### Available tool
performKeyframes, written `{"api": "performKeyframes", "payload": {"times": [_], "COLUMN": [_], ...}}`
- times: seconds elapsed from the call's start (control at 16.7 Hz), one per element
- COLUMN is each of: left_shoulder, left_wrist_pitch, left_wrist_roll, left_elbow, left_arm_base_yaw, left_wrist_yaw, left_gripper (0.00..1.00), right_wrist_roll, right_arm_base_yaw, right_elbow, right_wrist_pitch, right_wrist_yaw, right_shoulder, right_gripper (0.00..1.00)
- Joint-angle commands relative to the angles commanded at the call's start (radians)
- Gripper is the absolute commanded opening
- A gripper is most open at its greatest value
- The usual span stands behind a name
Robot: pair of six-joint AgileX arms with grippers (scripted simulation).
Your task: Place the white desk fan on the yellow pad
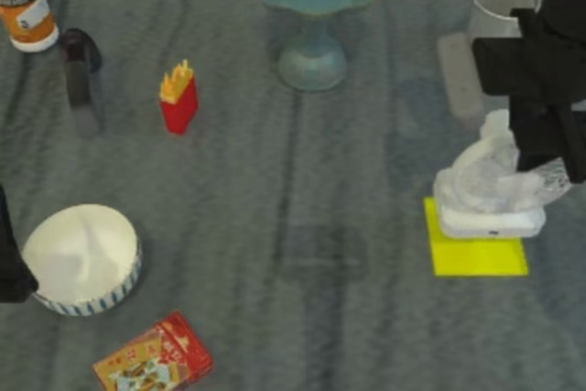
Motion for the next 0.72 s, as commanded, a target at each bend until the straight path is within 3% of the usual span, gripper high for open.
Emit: {"api": "performKeyframes", "payload": {"times": [0.66,0.72], "left_shoulder": [0.000,0.000], "left_wrist_pitch": [0.000,0.000], "left_wrist_roll": [0.000,0.000], "left_elbow": [0.000,0.000], "left_arm_base_yaw": [0.000,0.000], "left_wrist_yaw": [0.000,0.000], "left_gripper": [1.00,1.00], "right_wrist_roll": [-0.005,-0.005], "right_arm_base_yaw": [-0.007,-0.007], "right_elbow": [-0.129,-0.129], "right_wrist_pitch": [0.135,0.135], "right_wrist_yaw": [0.000,0.000], "right_shoulder": [0.006,0.006], "right_gripper": [0.00,0.08]}}
